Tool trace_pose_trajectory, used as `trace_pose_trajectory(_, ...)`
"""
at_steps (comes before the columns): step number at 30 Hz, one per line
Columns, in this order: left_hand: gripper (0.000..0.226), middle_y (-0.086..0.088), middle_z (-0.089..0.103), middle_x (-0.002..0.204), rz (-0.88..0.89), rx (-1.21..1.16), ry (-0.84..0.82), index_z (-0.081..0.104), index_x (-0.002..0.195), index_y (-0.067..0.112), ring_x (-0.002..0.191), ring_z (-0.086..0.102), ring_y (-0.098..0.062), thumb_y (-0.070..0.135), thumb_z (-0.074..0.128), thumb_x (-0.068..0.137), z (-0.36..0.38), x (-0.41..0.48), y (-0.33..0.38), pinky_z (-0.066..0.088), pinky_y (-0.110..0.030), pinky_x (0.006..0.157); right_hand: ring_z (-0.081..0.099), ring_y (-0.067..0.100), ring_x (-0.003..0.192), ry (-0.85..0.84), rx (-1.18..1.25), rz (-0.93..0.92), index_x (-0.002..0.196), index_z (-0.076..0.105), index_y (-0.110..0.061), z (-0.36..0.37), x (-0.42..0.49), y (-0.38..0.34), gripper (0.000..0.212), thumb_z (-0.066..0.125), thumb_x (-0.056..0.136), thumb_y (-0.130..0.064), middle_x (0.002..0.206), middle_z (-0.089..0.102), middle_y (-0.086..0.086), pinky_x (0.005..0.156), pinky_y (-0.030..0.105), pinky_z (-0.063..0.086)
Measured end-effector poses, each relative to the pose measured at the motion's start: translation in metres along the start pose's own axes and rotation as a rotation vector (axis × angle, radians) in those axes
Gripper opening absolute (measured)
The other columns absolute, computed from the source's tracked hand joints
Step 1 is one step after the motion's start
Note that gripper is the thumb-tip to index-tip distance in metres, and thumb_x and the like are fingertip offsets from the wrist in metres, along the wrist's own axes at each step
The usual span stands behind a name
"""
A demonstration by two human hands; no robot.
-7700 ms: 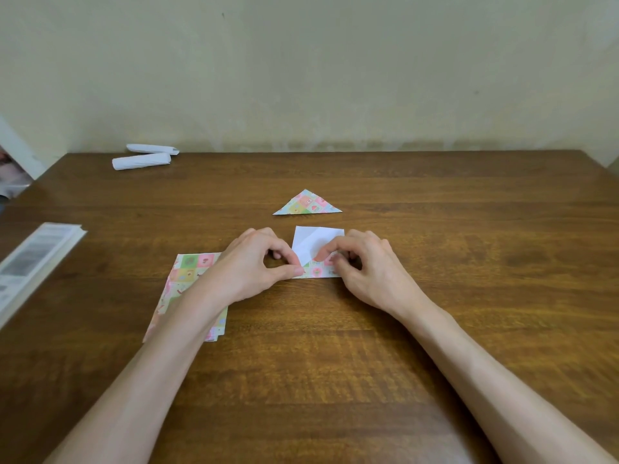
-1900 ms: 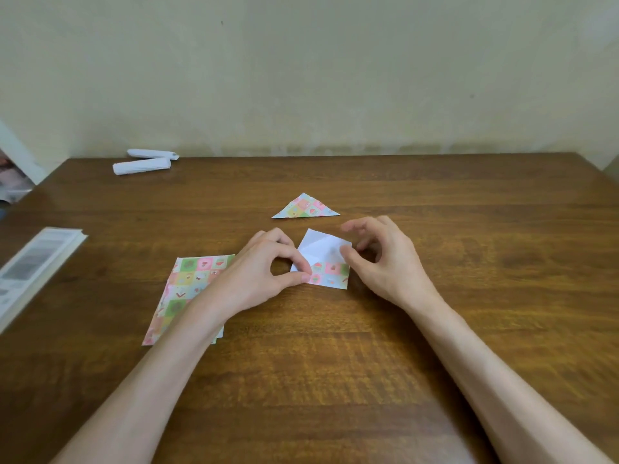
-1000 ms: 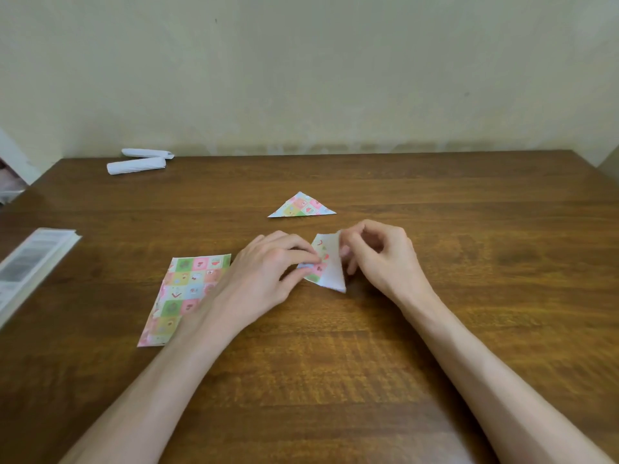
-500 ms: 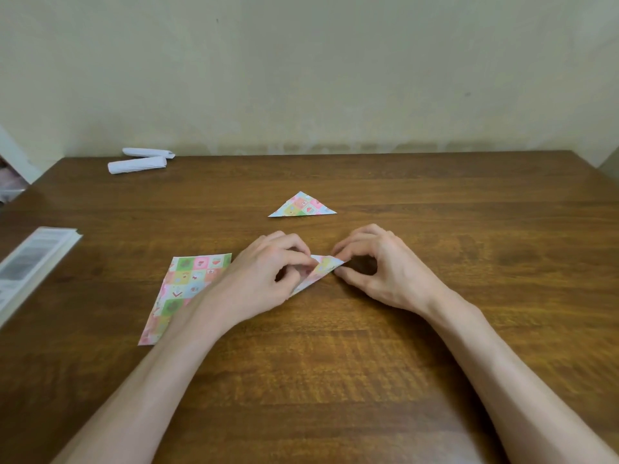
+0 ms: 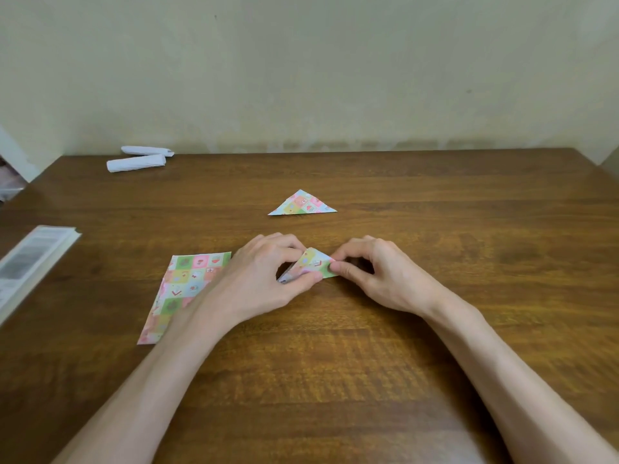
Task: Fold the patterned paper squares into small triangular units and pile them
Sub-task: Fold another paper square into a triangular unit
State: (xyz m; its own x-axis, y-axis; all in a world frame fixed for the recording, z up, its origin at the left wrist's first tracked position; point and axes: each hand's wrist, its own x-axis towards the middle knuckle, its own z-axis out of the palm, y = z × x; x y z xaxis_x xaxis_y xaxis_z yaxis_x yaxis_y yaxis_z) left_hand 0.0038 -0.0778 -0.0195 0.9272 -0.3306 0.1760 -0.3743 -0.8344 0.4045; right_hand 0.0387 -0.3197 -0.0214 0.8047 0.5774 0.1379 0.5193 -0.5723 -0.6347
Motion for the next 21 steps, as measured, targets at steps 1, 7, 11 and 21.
trace_pose_trajectory(1,0.049,0.026,0.061,0.105,-0.015,0.007,0.019,0.071,0.079,0.026,0.101,0.054,-0.004,0.068,0.050,0.092,0.001,0.000,0.001,0.046,-0.036,0.091,0.057,0.008,0.094,0.014,-0.003,0.010,0.102,0.073,-0.035,0.002,0.001,-0.002,0.012,0.062,0.102,-0.040,0.090,0.067,-0.016,0.087,0.036,0.049)
trace_pose_trajectory(7,0.021,0.021,0.059,0.097,-0.086,-0.005,0.103,0.062,0.082,0.037,0.098,0.051,-0.006,0.056,0.067,0.090,0.004,0.003,0.003,0.044,-0.033,0.091,0.059,0.010,0.077,0.098,0.015,0.044,0.108,0.065,-0.034,0.009,0.001,-0.007,0.011,0.067,0.098,-0.036,0.077,0.065,-0.014,0.076,0.040,0.054)
trace_pose_trajectory(11,0.027,0.021,0.058,0.102,-0.116,0.025,0.128,0.070,0.093,0.033,0.102,0.047,-0.005,0.059,0.071,0.086,0.007,0.003,0.001,0.040,-0.029,0.091,0.058,0.010,0.076,0.132,-0.040,0.074,0.106,0.062,-0.035,0.012,0.003,-0.009,0.013,0.069,0.095,-0.037,0.076,0.062,-0.013,0.075,0.043,0.054)
trace_pose_trajectory(21,0.044,0.020,0.050,0.107,-0.139,-0.002,0.135,0.052,0.116,0.042,0.103,0.047,-0.005,0.060,0.073,0.082,0.006,0.002,-0.001,0.043,-0.032,0.092,0.058,0.007,0.082,0.126,-0.114,0.181,0.103,0.071,-0.037,0.011,0.006,-0.015,0.010,0.069,0.094,-0.042,0.080,0.063,-0.015,0.078,0.042,0.055)
